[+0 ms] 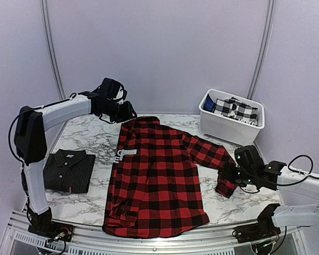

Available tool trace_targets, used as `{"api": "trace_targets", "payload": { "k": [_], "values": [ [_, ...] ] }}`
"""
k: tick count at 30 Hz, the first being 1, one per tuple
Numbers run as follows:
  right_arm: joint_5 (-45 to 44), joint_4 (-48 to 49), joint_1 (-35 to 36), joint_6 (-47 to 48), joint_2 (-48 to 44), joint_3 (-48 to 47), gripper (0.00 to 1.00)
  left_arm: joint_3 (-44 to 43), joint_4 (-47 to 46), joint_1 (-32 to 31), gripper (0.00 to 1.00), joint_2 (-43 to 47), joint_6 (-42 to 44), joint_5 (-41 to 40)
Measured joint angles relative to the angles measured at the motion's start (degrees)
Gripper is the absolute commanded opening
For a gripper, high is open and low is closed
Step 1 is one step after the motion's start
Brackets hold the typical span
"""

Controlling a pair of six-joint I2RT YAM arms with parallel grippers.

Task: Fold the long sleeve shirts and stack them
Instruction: Pick up the sleeve from the center of the board.

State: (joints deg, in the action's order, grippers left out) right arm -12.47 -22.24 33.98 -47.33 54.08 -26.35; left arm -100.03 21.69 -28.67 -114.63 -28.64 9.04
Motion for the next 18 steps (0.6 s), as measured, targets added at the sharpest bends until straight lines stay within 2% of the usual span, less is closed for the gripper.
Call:
{"api": "trace_targets", "payload": {
  "k": [5,10,18],
  "values": [
    [-0.1,1.4,-3.8,-0.3,-0.2,1.8,0.69,10.1,-0.9,-6.4,0.39,7.6,-1.5,-0.1],
    [0.2,3.4,-4.5,-1.0,1.2,3.5,0.63,19.4,-2.6,-10.6,0.39,14.5,-3.8,-0.6],
    [-0.7,4.2,-4.7,-2.8,2.2,6.1,0.60,26.0,-4.3,-13.5,0.39,19.1,-6.5,-1.0]
  ]
}}
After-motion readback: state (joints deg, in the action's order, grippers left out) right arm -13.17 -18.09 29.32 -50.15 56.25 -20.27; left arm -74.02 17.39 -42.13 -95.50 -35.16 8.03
